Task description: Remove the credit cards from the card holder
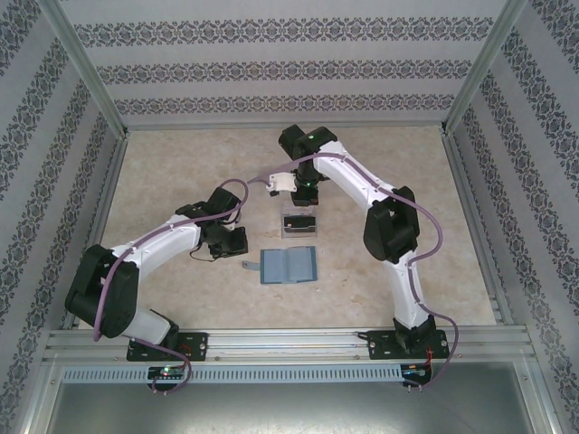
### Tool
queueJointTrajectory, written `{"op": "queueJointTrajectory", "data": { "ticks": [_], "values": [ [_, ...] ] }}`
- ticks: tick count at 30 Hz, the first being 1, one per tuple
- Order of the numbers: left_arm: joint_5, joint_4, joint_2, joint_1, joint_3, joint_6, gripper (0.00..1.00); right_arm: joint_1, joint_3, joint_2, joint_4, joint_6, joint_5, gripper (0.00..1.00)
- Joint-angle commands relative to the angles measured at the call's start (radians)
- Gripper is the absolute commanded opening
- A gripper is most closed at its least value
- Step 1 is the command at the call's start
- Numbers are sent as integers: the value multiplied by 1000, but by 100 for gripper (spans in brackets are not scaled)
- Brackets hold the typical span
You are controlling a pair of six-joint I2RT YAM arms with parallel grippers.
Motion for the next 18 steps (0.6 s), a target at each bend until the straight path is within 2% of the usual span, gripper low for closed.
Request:
{"op": "queueJointTrajectory", "data": {
  "ticks": [1,5,8,11,18],
  "values": [
    [6,-1,-3,20,3,23,12,-8,28,38,-44,-15,-19,3],
    [3,-1,-4,21,0,23,12,-9,35,55,-45,-5,-24,8],
    [1,-2,-10,23,-3,24,12,-11,49,52,-24,20,5,20],
    [1,1,-11,28,-3,26,12,-17,48,23,24,45,58,27],
    [-18,34,-12,35,0,27,15,-30,-42,-112,144,95,113,30]
  ]
}}
